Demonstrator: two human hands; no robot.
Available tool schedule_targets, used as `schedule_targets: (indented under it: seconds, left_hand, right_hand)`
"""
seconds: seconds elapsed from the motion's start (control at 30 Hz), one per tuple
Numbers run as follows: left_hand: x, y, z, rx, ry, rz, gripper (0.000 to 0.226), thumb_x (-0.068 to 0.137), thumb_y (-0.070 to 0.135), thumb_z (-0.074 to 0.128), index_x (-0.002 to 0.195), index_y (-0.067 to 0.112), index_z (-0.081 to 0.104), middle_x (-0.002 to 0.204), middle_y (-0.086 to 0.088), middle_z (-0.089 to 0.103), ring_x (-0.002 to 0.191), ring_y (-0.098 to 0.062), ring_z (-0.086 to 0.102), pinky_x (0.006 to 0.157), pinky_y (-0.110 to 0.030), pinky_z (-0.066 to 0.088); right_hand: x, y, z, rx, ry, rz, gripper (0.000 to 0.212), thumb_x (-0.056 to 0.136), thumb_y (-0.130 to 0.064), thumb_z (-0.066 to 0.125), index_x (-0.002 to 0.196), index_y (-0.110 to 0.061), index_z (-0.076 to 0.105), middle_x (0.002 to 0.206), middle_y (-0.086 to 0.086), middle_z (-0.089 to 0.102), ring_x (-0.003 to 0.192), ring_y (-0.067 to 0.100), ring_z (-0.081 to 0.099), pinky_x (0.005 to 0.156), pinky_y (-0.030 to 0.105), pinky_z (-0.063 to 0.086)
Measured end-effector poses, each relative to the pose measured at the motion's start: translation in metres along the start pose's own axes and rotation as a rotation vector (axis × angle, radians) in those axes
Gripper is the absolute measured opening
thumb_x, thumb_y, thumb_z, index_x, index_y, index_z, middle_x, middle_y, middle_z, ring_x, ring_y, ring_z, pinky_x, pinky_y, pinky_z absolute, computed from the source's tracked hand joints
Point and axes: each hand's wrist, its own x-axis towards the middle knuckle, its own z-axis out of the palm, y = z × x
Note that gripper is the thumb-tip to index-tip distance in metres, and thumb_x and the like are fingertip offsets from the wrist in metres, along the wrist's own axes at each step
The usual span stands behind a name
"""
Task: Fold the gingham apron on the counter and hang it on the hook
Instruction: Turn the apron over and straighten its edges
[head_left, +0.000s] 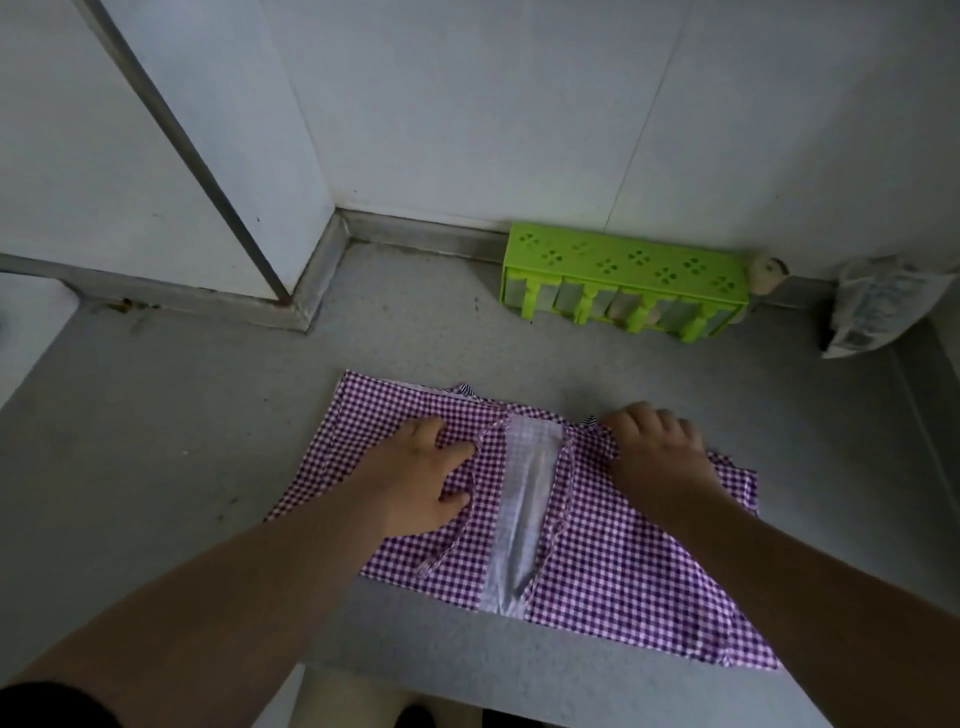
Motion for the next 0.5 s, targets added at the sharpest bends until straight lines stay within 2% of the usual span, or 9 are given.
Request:
schedule_targets:
  seconds: [0.1, 0.2, 0.27, 0.33, 0.4, 0.43, 0.47, 0.5]
  left_hand:
    - [0.006, 0.003, -0.003, 0.061, -0.01, 0.031, 0.081, 0.094, 0.074, 0.044, 0.163, 0.046, 0.012, 0.163, -0.015, 0.023, 0.149, -0.037, 0.027, 0.12, -0.051, 0.038]
    - [0.012, 0.007, -0.008, 0.09, -0.049, 0.041, 0.09, 0.091, 0.075, 0.05, 0.163, 0.05, 0.002, 0.15, -0.014, 0.031, 0.137, -0.035, 0.036, 0.109, -0.05, 0.047]
    - [0.016, 0.012, -0.012, 0.085, -0.084, 0.027, 0.095, 0.089, 0.076, 0.055, 0.163, 0.049, 0.001, 0.146, -0.012, 0.032, 0.133, -0.035, 0.037, 0.106, -0.05, 0.048]
    - [0.019, 0.018, -0.015, 0.064, -0.099, 0.015, 0.1, 0.085, 0.078, 0.058, 0.163, 0.049, 0.001, 0.146, -0.012, 0.032, 0.132, -0.036, 0.038, 0.105, -0.051, 0.048]
    - [0.023, 0.024, -0.017, 0.045, -0.086, 0.006, 0.105, 0.083, 0.081, 0.058, 0.161, 0.051, -0.004, 0.147, -0.013, 0.034, 0.131, -0.038, 0.039, 0.105, -0.052, 0.048]
    - [0.025, 0.027, -0.017, 0.046, -0.081, -0.005, 0.105, 0.083, 0.083, 0.057, 0.161, 0.052, -0.007, 0.147, -0.015, 0.035, 0.131, -0.039, 0.041, 0.105, -0.052, 0.049]
    - [0.028, 0.03, -0.018, 0.053, -0.083, -0.019, 0.105, 0.084, 0.084, 0.054, 0.16, 0.052, -0.01, 0.148, -0.017, 0.035, 0.131, -0.041, 0.042, 0.104, -0.053, 0.049]
    - [0.03, 0.034, -0.019, 0.058, -0.09, -0.037, 0.103, 0.085, 0.085, 0.051, 0.16, 0.052, -0.011, 0.15, -0.019, 0.034, 0.132, -0.042, 0.042, 0.104, -0.053, 0.048]
  right_hand:
    - [0.001, -0.024, -0.01, 0.144, -0.055, -0.24, 0.057, 0.089, -0.041, 0.067, 0.142, -0.035, 0.048, 0.137, 0.002, 0.051, 0.111, 0.024, 0.062, 0.095, 0.044, 0.055]
    - [0.013, -0.043, -0.021, 0.284, -0.136, -0.271, 0.033, 0.092, -0.038, 0.067, 0.125, -0.039, 0.063, 0.125, -0.006, 0.049, 0.097, 0.015, 0.063, 0.084, 0.031, 0.057]
    - [0.032, -0.048, -0.025, 0.458, -0.231, -0.124, 0.019, 0.097, -0.027, 0.062, 0.114, -0.031, 0.07, 0.115, -0.004, 0.055, 0.093, 0.016, 0.063, 0.08, 0.029, 0.053]
    - [0.057, -0.046, -0.027, 0.699, -0.278, 0.137, 0.018, 0.1, -0.016, 0.057, 0.107, -0.019, 0.072, 0.101, 0.003, 0.066, 0.087, 0.02, 0.067, 0.074, 0.03, 0.055]
    - [0.084, -0.038, -0.029, 1.032, -0.273, 0.446, 0.019, 0.103, -0.01, 0.055, 0.116, -0.006, 0.069, 0.091, 0.013, 0.07, 0.073, 0.024, 0.069, 0.063, 0.035, 0.06]
    - [0.094, -0.033, -0.029, 1.132, -0.294, 0.544, 0.024, 0.104, -0.008, 0.054, 0.124, -0.001, 0.064, 0.092, 0.017, 0.069, 0.071, 0.026, 0.068, 0.06, 0.037, 0.06]
    - [0.102, -0.027, -0.028, 1.071, -0.291, 0.563, 0.03, 0.105, -0.008, 0.052, 0.133, 0.0, 0.059, 0.1, 0.02, 0.069, 0.077, 0.029, 0.068, 0.064, 0.041, 0.061]
    - [0.105, -0.025, -0.03, 0.945, -0.311, 0.497, 0.036, 0.105, -0.011, 0.053, 0.14, -0.005, 0.055, 0.115, 0.02, 0.067, 0.091, 0.032, 0.068, 0.076, 0.045, 0.06]
